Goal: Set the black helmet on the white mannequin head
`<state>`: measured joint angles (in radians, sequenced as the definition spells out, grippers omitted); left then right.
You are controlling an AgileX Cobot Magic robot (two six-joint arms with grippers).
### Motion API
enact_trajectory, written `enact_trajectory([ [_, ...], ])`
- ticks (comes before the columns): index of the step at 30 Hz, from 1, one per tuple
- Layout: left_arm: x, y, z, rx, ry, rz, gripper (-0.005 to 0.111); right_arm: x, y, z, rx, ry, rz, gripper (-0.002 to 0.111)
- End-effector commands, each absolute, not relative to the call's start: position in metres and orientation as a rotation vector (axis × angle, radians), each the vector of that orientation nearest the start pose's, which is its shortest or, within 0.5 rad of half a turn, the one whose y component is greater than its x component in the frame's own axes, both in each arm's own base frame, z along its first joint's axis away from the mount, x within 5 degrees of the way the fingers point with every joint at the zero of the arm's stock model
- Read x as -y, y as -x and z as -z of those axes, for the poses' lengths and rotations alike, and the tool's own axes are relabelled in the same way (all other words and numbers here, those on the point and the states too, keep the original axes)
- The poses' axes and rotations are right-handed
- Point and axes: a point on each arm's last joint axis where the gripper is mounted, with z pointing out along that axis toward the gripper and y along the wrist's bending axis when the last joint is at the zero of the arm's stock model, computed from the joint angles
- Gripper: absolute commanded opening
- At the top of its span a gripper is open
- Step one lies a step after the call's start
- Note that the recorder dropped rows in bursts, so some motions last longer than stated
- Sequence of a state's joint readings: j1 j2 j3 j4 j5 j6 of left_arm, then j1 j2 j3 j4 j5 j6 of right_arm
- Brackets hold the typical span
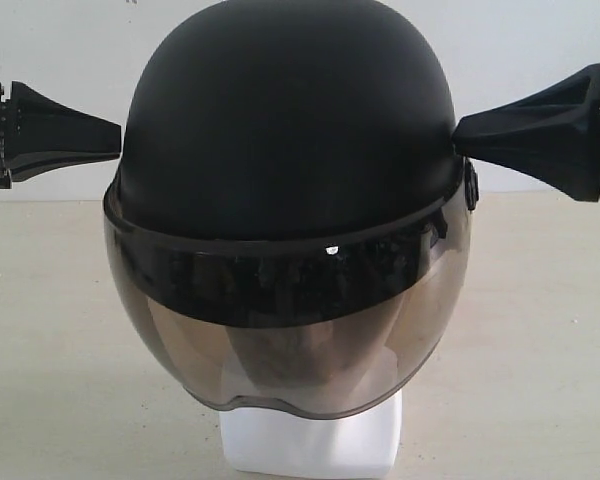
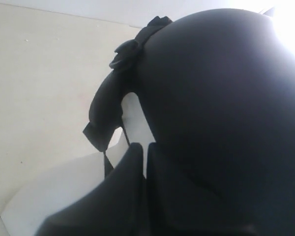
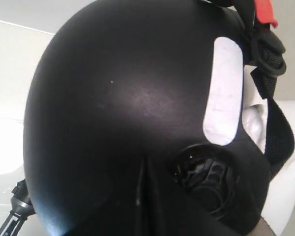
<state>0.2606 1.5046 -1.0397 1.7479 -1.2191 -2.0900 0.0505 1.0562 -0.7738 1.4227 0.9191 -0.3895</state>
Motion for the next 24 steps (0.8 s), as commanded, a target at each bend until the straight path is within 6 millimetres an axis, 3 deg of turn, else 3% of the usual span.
enact_trajectory([
  [1,0.009,-0.294,-0.311,-2.05,-0.214,1.249,0.004,-0.08,-0.194,-0.332,-2.146,-0.251,-1.407,0.0],
  [17,0.012,-0.285,-0.323,-2.024,-0.245,1.226,0.004,-0.078,-0.195,-0.332,-2.145,-0.272,-1.378,0.0],
  [24,0.012,-0.286,-0.323,-2.024,-0.243,1.225,0.004,-0.076,-0.184,-0.346,-2.066,-0.255,-1.366,0.0],
])
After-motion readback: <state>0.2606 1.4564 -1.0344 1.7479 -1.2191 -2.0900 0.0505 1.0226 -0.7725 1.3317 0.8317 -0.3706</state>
